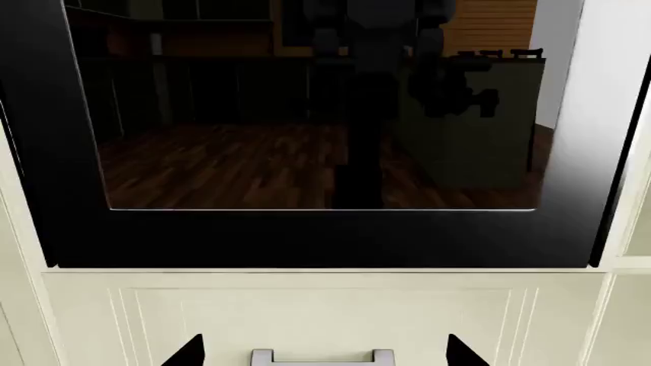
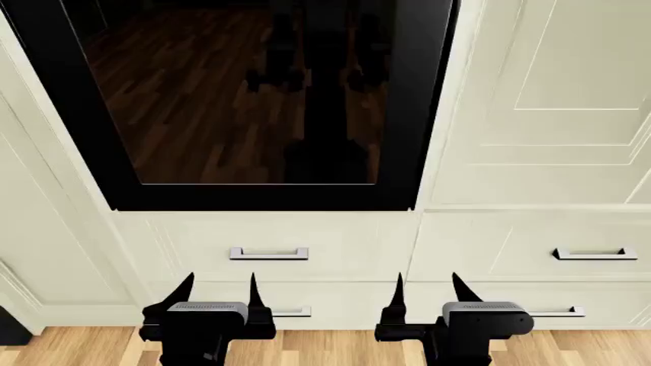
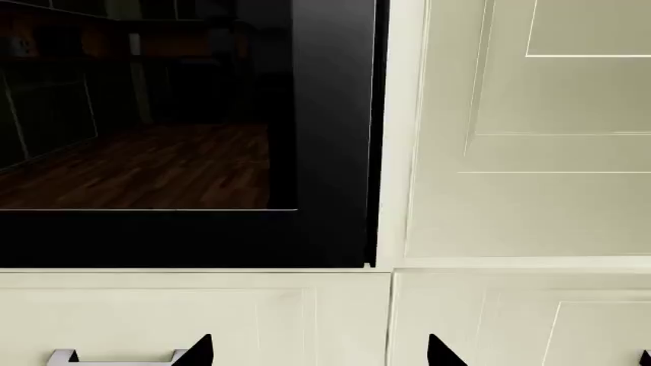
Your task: Open the microwave door
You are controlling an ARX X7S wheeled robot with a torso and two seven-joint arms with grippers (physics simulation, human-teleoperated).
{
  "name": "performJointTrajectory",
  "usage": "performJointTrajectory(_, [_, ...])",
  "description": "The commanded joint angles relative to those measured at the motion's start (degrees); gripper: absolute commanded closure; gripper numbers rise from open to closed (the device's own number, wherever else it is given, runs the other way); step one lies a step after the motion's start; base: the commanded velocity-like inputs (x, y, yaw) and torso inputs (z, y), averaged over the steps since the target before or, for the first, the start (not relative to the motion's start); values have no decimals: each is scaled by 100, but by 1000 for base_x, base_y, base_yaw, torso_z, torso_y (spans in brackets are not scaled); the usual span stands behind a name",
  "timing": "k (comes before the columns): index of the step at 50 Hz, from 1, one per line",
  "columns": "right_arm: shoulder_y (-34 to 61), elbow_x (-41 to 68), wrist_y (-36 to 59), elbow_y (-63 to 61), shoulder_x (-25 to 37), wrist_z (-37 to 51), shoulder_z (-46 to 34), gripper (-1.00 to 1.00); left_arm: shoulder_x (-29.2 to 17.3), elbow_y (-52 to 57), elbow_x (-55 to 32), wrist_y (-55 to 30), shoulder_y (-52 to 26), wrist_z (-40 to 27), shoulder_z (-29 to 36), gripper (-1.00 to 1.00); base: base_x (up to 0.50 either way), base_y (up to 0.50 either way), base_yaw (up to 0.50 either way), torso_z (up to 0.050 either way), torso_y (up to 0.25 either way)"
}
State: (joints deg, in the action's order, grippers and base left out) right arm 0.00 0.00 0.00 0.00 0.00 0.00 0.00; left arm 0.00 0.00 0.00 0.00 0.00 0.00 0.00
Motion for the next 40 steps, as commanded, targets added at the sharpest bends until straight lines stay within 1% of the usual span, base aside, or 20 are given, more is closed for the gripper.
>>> performJointTrajectory(1, [5, 114, -16, 16, 88, 102, -105, -100, -91, -7, -98, 14, -2, -97, 104, -100, 0, 0, 0, 0, 0])
performJointTrajectory(8, [-6, 337, -53, 11, 223, 204, -229, -100, -233, 63, -201, 153, 45, -221, 283, -100, 0, 0, 0, 0, 0])
performJointTrajectory(13, [-26, 425, -72, -28, 286, 277, -266, -100, -298, 76, -285, 238, 60, -262, 345, -100, 0, 0, 0, 46, 0])
performJointTrajectory(18, [-26, 414, 44, -342, 337, 432, -296, -100, -367, 535, -386, 144, 24, -362, 310, -100, 0, 0, 0, 50, 0])
performJointTrajectory(26, [100, 437, 540, -1488, 492, 706, -185, -100, -644, 2052, -308, -594, -292, -499, 271, -100, 0, 0, 0, 50, 0])
performJointTrajectory(32, [422, 447, 1409, -2894, 727, 879, -33, -100, -923, 3448, -268, -1445, -820, -528, 149, -100, 0, 0, 0, 50, 0])
performJointTrajectory(40, [1063, 507, 2641, -4716, 1027, 990, 155, -100, -1213, 4814, -297, -2510, -1759, -488, 39, -100, 0, 0, 0, 50, 0])
